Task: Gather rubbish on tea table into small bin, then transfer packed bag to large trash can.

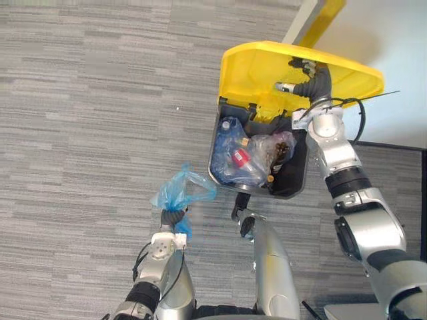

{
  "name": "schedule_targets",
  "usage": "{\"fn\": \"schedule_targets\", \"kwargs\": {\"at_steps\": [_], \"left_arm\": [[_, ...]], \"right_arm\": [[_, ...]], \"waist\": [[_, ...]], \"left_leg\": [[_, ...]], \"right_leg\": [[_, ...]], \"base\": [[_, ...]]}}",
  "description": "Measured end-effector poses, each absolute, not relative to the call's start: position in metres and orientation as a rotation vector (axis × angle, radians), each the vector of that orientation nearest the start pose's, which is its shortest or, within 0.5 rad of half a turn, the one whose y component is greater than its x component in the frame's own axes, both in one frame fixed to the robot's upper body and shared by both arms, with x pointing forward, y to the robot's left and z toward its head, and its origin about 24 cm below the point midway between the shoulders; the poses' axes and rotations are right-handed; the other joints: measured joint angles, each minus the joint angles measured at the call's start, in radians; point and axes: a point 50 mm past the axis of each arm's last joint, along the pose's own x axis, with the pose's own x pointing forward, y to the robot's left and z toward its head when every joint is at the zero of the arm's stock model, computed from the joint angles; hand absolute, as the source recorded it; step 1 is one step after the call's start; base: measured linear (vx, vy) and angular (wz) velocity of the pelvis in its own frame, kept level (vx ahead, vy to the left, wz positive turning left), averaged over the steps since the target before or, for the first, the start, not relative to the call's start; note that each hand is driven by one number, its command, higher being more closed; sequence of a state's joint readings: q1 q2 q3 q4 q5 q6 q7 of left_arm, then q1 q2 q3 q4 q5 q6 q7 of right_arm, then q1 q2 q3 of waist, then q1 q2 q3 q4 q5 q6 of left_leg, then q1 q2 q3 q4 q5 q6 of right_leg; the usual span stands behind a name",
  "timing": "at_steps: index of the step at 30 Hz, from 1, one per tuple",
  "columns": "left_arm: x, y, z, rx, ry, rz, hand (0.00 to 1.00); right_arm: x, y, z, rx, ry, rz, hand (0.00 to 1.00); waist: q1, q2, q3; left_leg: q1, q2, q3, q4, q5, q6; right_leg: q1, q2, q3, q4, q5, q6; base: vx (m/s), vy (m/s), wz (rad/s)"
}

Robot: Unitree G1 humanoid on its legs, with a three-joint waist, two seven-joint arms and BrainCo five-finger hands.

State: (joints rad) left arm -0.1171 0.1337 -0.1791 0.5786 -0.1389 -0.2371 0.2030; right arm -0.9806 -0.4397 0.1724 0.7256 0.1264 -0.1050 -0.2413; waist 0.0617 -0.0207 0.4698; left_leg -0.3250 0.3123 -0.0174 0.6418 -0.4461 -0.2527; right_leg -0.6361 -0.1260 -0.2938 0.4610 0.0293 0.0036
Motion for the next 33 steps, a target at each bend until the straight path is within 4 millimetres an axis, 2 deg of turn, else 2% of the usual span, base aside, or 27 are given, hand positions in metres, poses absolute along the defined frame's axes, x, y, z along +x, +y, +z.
{"fn": "schedule_targets", "kwargs": {"at_steps": [4,7,9,15,20,23,27,33], "left_arm": [[0.255,0.154,-0.027,0.045,0.184,0.048,1.0],[0.261,0.145,-0.007,-0.009,0.096,0.005,1.0],[0.265,0.135,0.013,-0.058,0.005,-0.046,1.0],[0.268,0.115,0.064,-0.18,-0.211,-0.146,1.0],[0.261,0.102,0.103,-0.233,-0.383,-0.222,1.0],[0.262,0.092,0.119,-0.242,-0.445,-0.268,1.0],[0.267,0.076,0.144,-0.245,-0.537,-0.34,1.0],[0.271,0.061,0.167,-0.221,-0.621,-0.406,1.0]], "right_arm": [[0.398,-0.193,0.206,-0.348,-0.336,-0.176,0.0],[0.396,-0.195,0.192,-0.356,-0.3,-0.174,0.0],[0.395,-0.198,0.184,-0.363,-0.271,-0.171,0.0],[0.396,-0.2,0.176,-0.372,-0.235,-0.167,0.0],[0.396,-0.201,0.175,-0.383,-0.233,-0.164,0.0],[0.396,-0.201,0.175,-0.391,-0.231,-0.158,0.0],[0.398,-0.197,0.181,-0.414,-0.246,-0.144,0.0],[0.402,-0.2,0.192,-0.448,-0.261,-0.16,0.0]], "waist": [[0.0,0.0,-0.014],[-0.001,0.001,-0.027],[-0.002,0.002,-0.028],[-0.007,0.003,-0.029],[-0.009,0.009,-0.032],[-0.014,0.022,-0.039],[-0.018,0.022,-0.04],[-0.04,0.022,-0.04]], "left_leg": [[0.014,-0.009,0.0,0.003,-0.001,0.002],[0.019,-0.019,0.0,0.011,-0.004,0.007],[0.029,-0.022,0.001,0.021,-0.008,0.014],[0.033,-0.026,0.009,0.043,-0.017,0.03],[0.034,-0.027,0.009,0.043,-0.02,0.036],[0.033,-0.027,0.009,0.043,-0.02,0.036],[0.029,-0.028,0.025,0.04,-0.02,0.036],[0.029,-0.029,0.038,0.02,-0.017,0.032]], "right_leg": [[0.025,-0.004,0.002,-0.017,0.009,0.006],[0.034,-0.016,0.005,-0.017,0.012,0.008],[0.048,-0.017,0.01,-0.019,0.015,0.013],[0.064,-0.017,0.02,-0.037,0.033,0.017],[0.07,-0.014,0.021,-0.05,0.04,0.023],[0.068,-0.014,0.021,-0.05,0.043,0.019],[0.048,-0.012,0.033,-0.05,0.044,0.02],[0.03,-0.01,0.039,-0.049,0.048,0.015]], "base": [[-0.04,0.02,0.04],[-0.02,0.014,0.03],[0.0,0.0,0.0],[-0.03,0.012,-0.04],[-0.01,0.001,0.0],[0.0,0.0,0.0],[-0.01,-0.015,-0.09],[0.0,-0.016,-0.07]]}}
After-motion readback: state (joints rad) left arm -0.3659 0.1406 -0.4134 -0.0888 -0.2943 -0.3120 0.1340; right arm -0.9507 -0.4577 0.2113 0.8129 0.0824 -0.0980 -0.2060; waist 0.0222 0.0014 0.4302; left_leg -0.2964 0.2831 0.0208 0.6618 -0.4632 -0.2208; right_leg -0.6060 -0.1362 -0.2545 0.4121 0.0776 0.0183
